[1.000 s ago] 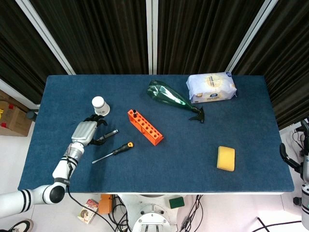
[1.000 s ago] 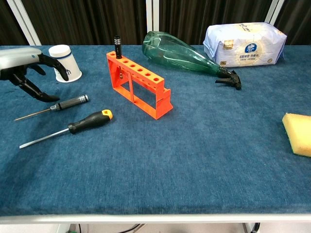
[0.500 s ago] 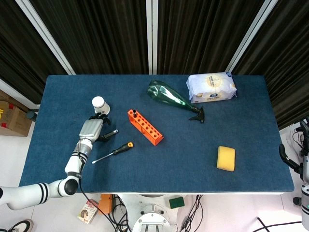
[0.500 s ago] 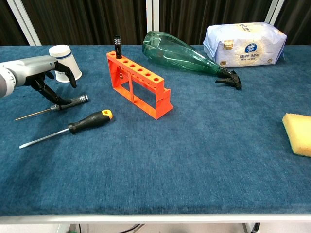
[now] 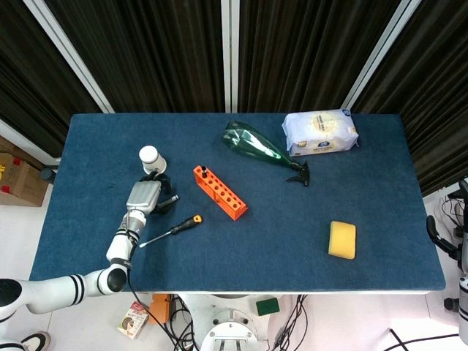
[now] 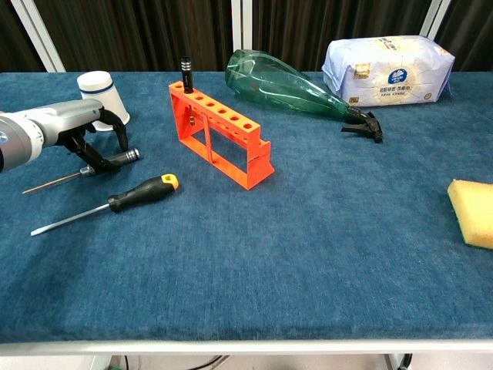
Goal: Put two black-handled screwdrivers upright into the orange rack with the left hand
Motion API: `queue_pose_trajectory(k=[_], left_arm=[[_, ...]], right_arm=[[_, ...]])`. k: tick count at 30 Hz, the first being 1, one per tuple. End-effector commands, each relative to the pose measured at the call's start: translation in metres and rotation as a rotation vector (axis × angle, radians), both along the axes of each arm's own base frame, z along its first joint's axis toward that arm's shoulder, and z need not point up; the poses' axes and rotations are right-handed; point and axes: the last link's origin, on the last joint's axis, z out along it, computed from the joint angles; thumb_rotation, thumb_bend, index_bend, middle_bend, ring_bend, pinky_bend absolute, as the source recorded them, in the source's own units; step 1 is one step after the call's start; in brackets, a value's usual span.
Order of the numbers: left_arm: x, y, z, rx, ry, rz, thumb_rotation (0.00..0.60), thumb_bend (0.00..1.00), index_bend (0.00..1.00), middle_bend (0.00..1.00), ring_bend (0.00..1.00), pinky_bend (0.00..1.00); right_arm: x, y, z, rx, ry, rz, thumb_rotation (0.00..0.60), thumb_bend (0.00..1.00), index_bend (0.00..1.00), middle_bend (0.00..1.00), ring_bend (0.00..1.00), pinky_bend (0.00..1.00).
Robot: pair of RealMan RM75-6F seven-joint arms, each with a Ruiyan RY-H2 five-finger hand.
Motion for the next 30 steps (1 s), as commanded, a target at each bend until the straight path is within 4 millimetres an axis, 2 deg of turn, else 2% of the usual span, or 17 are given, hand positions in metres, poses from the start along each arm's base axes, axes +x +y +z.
queue_pose_trajectory(k=[1,5,17,30], left_arm=[[0.0,0.001,-0.002,0.0,-0.006,0.0,0.572,0.31,0.46,0.17,0.05,0.16],[0.001,0.001,-0.003,-0.003,-0.001,-0.01,0.595,0.33,0.48,0.18,0.05,0.16],[0.0,0.001,0.002,0.008,0.001,-0.012,0.6,0.33,0.52,0.19,0.05,0.16],[0.009,-0.009,0.052,0.075,-0.142,-0.008,0.6,0.33,0.55,0.21,0.05,0.17]], right_arm=[[0.0,0.0,0.001,-0.002,0.0,0.001,0.6,0.39,0.0,0.0,0.0,0.0],[0.0,-0.001,0.001,0.0,0.004,-0.001,0.6,0.39,0.0,0.0,0.0,0.0],[0.001,0.0,0.0,0.001,0.004,-0.002,0.6,0.39,0.0,0.0,0.0,0.0],[0.002,0.0,-0.003,0.006,0.002,0.001,0.6,0.39,0.0,0.0,0.0,0.0]])
